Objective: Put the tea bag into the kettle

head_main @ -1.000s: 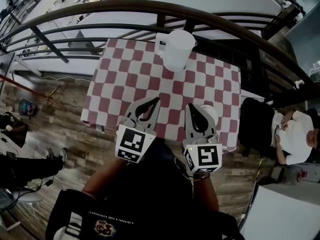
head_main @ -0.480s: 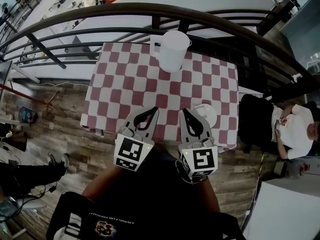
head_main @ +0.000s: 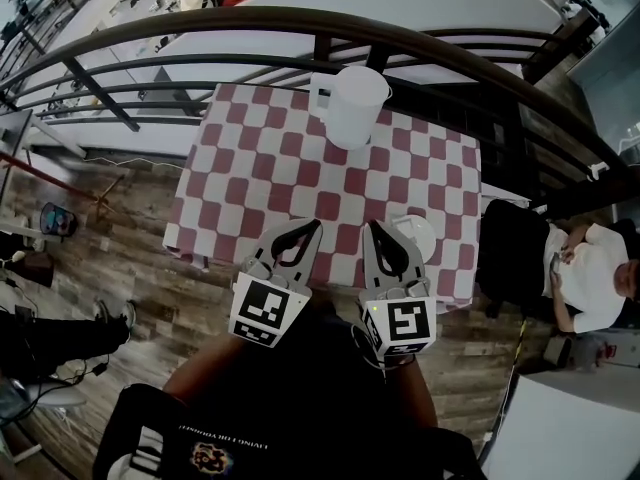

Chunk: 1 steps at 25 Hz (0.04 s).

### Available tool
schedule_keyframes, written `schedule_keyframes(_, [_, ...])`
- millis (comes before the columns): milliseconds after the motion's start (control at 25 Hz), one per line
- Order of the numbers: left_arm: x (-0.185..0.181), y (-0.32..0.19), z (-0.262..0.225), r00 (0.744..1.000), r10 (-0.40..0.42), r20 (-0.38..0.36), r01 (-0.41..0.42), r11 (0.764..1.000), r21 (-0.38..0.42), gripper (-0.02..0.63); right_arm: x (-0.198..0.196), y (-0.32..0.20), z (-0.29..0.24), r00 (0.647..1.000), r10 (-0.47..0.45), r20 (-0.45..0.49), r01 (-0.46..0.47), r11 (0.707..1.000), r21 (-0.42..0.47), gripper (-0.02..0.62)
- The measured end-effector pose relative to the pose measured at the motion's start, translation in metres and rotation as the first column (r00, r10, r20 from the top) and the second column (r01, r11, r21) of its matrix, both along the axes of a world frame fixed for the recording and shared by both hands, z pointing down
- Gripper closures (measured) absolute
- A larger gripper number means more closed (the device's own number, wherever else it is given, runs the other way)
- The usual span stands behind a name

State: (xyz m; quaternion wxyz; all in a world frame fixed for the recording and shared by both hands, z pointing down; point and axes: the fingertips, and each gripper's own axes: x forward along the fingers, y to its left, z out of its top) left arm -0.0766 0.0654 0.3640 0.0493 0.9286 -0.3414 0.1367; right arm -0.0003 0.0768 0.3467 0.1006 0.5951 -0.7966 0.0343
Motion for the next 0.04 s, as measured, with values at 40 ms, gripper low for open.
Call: schedule_keyframes(40, [0.0, 0.0008, 0.0008, 1.0, -0.002, 0.0, 0.002, 1.0, -0.003, 0.607, 0.0003, 0.0007, 0.0006, 1.0, -0.001, 0.0, 0.001, 1.0, -0.002, 0.583])
